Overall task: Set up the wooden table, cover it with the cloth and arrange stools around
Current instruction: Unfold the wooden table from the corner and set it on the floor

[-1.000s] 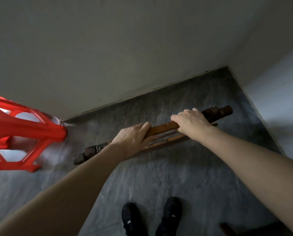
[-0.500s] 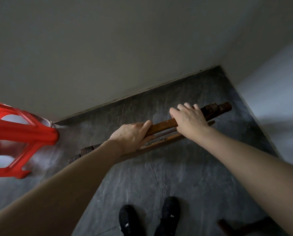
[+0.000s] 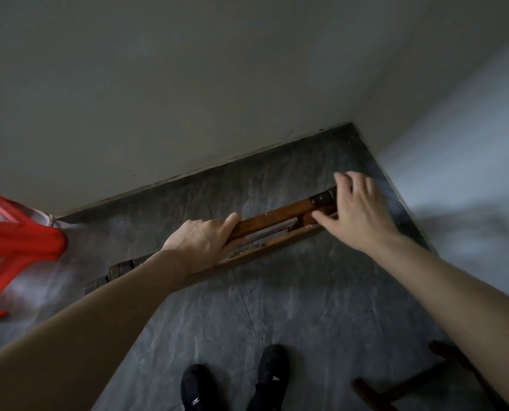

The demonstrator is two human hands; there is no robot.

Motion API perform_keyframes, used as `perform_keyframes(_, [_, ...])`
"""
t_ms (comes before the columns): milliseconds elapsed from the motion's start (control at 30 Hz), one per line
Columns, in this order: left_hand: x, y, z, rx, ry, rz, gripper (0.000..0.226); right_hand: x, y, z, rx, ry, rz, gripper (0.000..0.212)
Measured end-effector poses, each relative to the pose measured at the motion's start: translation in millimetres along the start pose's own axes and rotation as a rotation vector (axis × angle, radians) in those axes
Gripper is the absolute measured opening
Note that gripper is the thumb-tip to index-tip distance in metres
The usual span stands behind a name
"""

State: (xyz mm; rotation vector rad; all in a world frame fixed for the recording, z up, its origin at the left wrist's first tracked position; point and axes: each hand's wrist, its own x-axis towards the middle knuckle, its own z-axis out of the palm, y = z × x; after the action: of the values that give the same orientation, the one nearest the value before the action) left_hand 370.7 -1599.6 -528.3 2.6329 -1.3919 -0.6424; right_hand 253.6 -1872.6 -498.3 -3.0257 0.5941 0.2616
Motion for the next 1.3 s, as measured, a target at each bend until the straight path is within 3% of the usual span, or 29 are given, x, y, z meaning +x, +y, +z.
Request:
perform_keyframes(133, [-3.9, 7.1, 2.8, -0.003, 0.004, 0.0, 0.032, 8.2, 35.3, -6.3, 0.052, -0.157, -0.017, 0.061])
perform_keyframes(267, [-8.7, 11.4, 7.3, 0.005, 0.011, -0.022, 0.034, 12.8, 38.9, -15.1, -0.082, -0.173, -0.123, 0.049])
perform_keyframes(467, [-15.7, 21.8, 8.8, -0.012, -0.026, -0.024, 0.028, 6.5, 41.7, -26.4, -0.365, -0.142, -0.254, 0.054])
perform_keyframes(967, [-15.4, 23.6, 5.3, 0.01, -0.053, -0.05, 0.03, 15.8, 40.7, -18.7, -0.449, -0.194, -0.281, 0.056])
perform_keyframes(1133, [-11.6, 19.4, 2.4, 0.03, -0.047, -0.056, 0.034, 13.7, 39.0, -21.2, -0.196, -0.227, -0.152, 0.062])
perform_keyframes(1200, [-9.6, 17.3, 1.4, 0.038, -0.05, -0.055, 0.035, 10.9, 44.5, -14.9, -0.142, -0.284, -0.158, 0.077])
perform_keyframes(1267, [-8.2, 16.6, 0.2, 0.056, -0.044, -0.056, 0.037, 7.1, 47.9, -8.9, -0.173, -0.201, -0.147, 0.088])
perform_keyframes(1300, [-7.6, 16.3, -0.3, 0.063, -0.039, -0.057, 0.037, 2.1, 45.0, -7.1, -0.159, -0.082, -0.148, 0.083])
